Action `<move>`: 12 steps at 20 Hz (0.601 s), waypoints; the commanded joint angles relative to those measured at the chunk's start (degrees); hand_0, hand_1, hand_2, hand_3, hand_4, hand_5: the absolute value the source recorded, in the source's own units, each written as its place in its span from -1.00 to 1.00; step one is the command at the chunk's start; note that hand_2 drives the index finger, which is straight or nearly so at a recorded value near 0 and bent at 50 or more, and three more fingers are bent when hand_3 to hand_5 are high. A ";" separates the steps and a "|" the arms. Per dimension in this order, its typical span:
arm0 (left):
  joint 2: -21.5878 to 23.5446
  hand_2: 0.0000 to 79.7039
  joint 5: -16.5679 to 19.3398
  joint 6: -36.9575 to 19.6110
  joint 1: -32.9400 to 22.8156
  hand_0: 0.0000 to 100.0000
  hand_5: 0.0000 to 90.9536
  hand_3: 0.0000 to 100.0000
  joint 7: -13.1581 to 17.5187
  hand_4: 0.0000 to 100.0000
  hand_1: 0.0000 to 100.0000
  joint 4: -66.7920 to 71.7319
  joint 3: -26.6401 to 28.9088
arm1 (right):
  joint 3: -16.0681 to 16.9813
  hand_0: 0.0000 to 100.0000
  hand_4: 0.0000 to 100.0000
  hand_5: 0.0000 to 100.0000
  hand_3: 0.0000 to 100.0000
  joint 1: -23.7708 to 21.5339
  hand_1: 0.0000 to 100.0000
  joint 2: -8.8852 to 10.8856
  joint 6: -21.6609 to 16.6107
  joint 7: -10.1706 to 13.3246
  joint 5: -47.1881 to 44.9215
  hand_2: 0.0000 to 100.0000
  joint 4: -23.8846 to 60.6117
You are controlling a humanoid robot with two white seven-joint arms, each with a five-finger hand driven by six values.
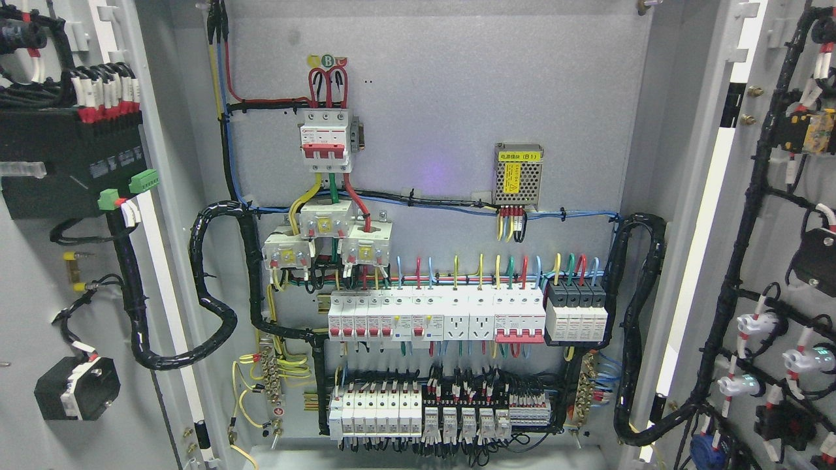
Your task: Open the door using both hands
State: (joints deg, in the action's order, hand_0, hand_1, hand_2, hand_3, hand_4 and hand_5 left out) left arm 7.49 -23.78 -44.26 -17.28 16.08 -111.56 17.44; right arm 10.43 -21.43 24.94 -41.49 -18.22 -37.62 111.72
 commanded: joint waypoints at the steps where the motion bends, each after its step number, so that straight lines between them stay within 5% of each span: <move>1: 6.74 -1.00 -3.64 -29.74 1.72 -0.76 -1.00 -1.00 0.09 -1.00 -0.22 7.66 6.28 | 3.45 -0.76 -1.00 -1.00 -1.00 -0.54 -0.22 -0.33 -0.09 0.02 -2.63 -1.00 -1.33; 12: 13.16 -1.00 -7.51 -28.08 8.48 -0.76 -1.00 -1.00 0.09 -1.00 -0.22 21.02 8.48 | 5.65 -0.76 -1.00 -1.00 -1.00 -0.80 -0.22 -0.51 -0.17 0.02 -3.08 -1.00 -3.35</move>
State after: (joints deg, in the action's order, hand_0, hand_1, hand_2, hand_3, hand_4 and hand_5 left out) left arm 14.69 -29.79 -44.26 -12.38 16.17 -101.80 22.69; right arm 13.63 -22.00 24.62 -41.66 -18.21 -40.26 110.17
